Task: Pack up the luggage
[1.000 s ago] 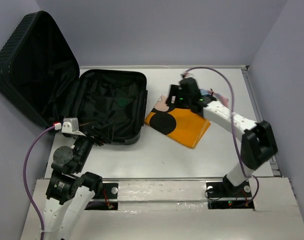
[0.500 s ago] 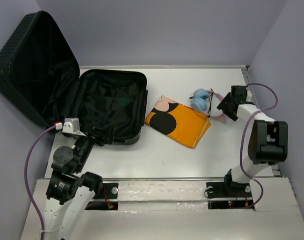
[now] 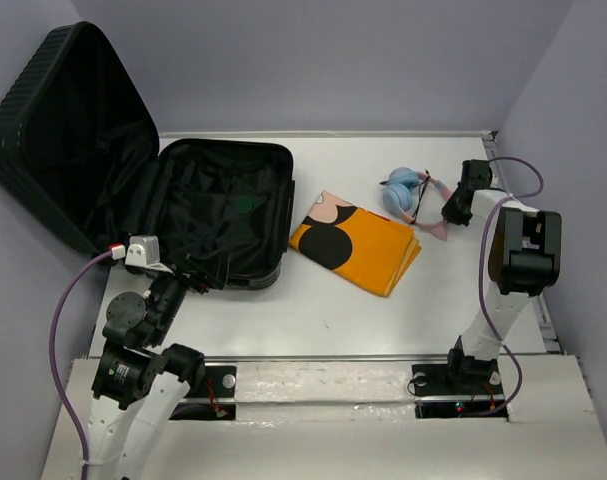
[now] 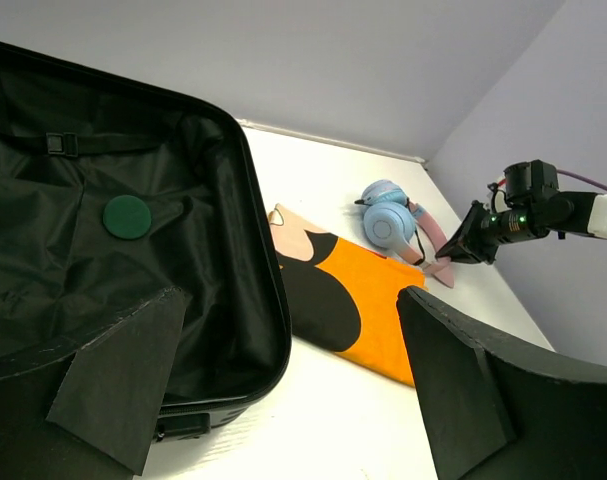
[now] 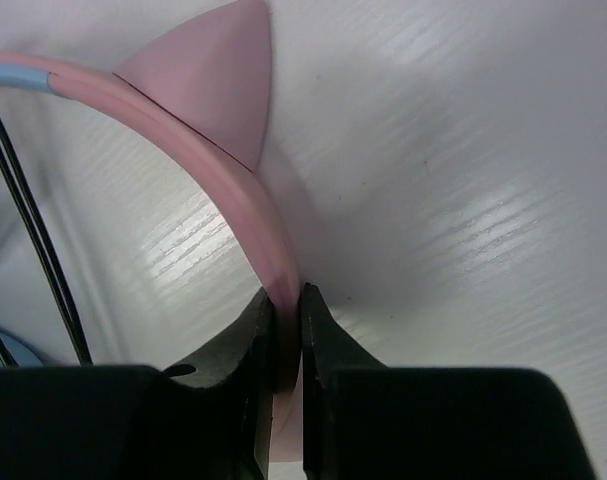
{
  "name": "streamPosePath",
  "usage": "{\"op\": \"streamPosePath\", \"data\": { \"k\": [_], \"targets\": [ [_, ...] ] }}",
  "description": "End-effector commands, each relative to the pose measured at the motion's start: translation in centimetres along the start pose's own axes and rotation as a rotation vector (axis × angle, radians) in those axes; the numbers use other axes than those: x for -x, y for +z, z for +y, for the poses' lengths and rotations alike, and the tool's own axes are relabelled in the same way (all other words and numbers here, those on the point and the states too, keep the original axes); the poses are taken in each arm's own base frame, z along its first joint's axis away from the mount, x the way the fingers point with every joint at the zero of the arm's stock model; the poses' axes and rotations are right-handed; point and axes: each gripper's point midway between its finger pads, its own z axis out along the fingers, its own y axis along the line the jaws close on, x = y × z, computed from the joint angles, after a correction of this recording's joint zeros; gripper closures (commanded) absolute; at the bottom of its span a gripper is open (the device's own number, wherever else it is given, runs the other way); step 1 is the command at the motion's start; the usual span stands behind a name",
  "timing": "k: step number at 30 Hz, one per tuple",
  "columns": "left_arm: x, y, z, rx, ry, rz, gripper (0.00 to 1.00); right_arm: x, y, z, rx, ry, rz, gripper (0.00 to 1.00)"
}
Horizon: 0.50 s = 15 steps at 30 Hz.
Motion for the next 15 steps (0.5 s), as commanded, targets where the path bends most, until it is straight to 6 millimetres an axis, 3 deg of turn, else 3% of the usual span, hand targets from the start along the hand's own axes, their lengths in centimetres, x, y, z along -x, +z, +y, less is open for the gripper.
{"op": "streamPosePath", "data": {
  "k": [1, 3, 4, 8, 9, 12, 13, 14, 15],
  "targets": [
    [2.3, -0.3, -1.4, -0.052, 0.010, -0.068, 0.01, 2.4, -2.4, 0.4, 0.004, 0.027, -0.072, 0.93],
    [1.9, 0.0, -1.6, -0.064, 0.013, -0.048, 0.01, 4.8, -4.8, 0.5, 0.011, 0.044, -0.174, 0.93],
    [1.6, 0.2, -1.6, -0.066, 0.015, -0.035, 0.01, 6.3, -7.7, 1.4, 0.057, 0.049, -0.257, 0.93],
    [1.3, 0.5, -1.5, -0.065, 0.015, -0.018, 0.01, 7.6, -14.6, 6.0, 0.268, 0.024, -0.392, 0.93],
    [1.3, 0.5, -1.5, -0.061, 0.015, -0.022, 0.01, 6.2, -15.9, 9.0, 0.347, -0.016, -0.378, 0.93],
    [1.4, 0.5, -1.3, -0.053, 0.012, -0.026, 0.01, 3.7, -19.1, 14.7, 0.471, -0.083, -0.371, 0.93],
    [1.3, 0.5, -1.3, -0.054, 0.012, -0.024, 0.01, 1.4, -21.2, 18.8, 0.561, -0.132, -0.352, 0.93],
    [1.3, 0.5, -1.3, -0.053, 0.012, -0.022, 0.01, 0.2, -22.0, 20.7, 0.601, -0.151, -0.337, 0.93],
    [1.1, 0.7, -1.2, -0.050, 0.011, -0.016, 0.01, -3.0, -22.7, 23.8, 0.666, -0.187, -0.277, 0.93]
  ]
}}
